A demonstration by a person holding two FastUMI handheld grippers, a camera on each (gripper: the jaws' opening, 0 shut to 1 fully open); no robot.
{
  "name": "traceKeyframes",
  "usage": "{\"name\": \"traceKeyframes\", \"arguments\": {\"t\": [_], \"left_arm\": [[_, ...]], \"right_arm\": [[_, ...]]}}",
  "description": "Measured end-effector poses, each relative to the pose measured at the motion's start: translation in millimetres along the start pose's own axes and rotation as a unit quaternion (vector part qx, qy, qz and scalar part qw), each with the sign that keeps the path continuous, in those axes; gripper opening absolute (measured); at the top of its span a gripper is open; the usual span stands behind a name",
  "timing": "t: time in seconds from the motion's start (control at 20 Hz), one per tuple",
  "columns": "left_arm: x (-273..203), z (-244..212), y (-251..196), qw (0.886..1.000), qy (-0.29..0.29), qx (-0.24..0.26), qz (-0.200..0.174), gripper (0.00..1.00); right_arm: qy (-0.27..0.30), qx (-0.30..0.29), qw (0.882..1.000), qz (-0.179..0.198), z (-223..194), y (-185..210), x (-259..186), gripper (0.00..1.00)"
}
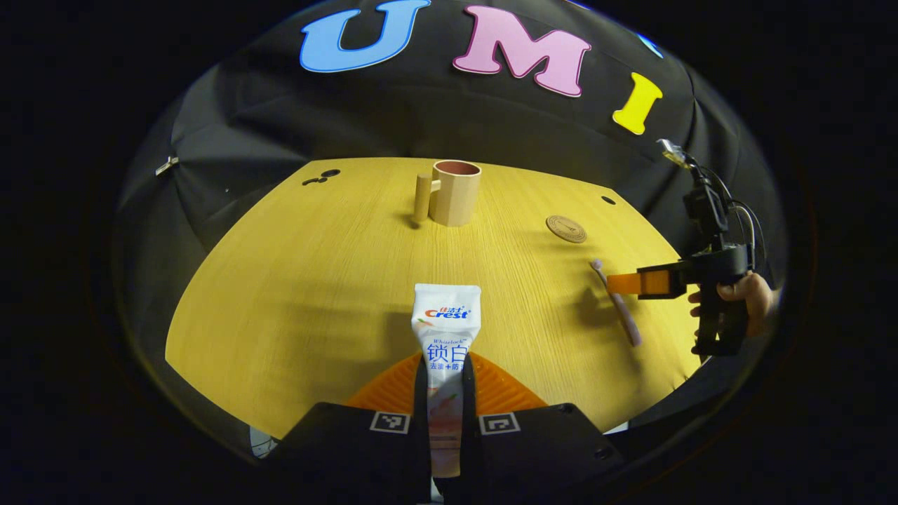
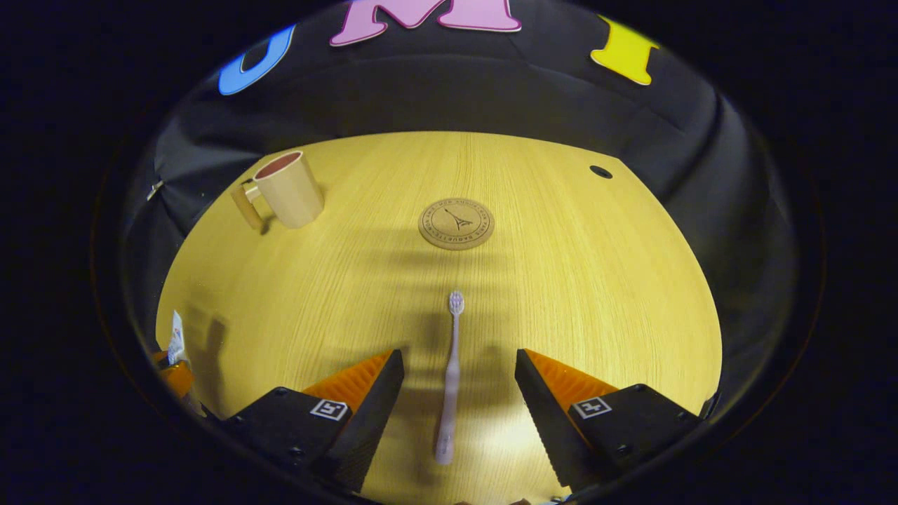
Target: Put the toothbrush and toothpaste on the desktop into the cup, then pick up the cup and place it on the coaster on the desktop.
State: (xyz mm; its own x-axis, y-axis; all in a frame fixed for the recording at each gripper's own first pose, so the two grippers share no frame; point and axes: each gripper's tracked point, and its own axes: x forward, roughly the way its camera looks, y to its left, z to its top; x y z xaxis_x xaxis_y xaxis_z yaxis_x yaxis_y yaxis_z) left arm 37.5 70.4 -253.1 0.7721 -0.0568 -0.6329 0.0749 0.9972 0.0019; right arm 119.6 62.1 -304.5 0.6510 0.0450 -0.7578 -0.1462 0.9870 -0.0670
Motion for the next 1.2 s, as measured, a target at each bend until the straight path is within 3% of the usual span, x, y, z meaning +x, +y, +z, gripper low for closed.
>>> {"name": "traceKeyframes", "arguments": {"t": [0.25,0.3,0.35,0.5,0.55,0.65,0.75,0.8,0.9,0.95,1.05,1.2], "left_arm": [[-5,-9,9,1.0,0.005,-0.013,0.004,0.21],[-5,-8,10,1.0,0.004,-0.016,0.005,0.17],[-5,-8,12,1.0,0.004,-0.019,0.006,0.22],[-2,-2,13,1.0,0.002,-0.025,0.006,0.22],[-1,-2,12,1.0,0.001,-0.026,0.003,0.22],[3,-4,10,1.0,0.008,-0.027,0.0,0.22],[7,-8,7,1.0,0.016,-0.026,-0.002,0.22],[8,-10,5,0.999,0.019,-0.026,-0.004,0.22],[10,-12,2,0.999,0.024,-0.025,-0.008,0.17],[10,-13,-1,0.999,0.026,-0.024,-0.009,0.22],[12,-14,-3,0.999,0.028,-0.022,-0.011,0.22],[15,-7,-8,0.999,0.027,-0.026,-0.017,0.22]], "right_arm": [[0.027,0.003,1.0,-0.011,-13,2,11,0.99],[0.032,0.012,0.999,-0.006,-16,5,11,0.98],[0.032,0.024,0.999,-0.004,-16,6,11,0.98],[0.052,0.049,0.997,-0.001,-20,6,12,0.87],[0.053,0.048,0.997,-0.001,-20,7,11,0.66],[0.052,0.036,0.998,0.003,-20,8,11,0.39],[0.046,0.028,0.999,0.006,-20,8,12,0.27],[0.047,0.031,0.998,0.006,-20,6,9,0.13],[0.049,0.025,0.998,0.019,-21,8,12,0.1],[0.049,0.01,0.998,0.029,-22,10,11,0.09],[0.043,-0.026,0.998,0.044,-22,10,8,0.06],[0.047,-0.031,0.997,0.053,-24,9,6,0.06]]}}
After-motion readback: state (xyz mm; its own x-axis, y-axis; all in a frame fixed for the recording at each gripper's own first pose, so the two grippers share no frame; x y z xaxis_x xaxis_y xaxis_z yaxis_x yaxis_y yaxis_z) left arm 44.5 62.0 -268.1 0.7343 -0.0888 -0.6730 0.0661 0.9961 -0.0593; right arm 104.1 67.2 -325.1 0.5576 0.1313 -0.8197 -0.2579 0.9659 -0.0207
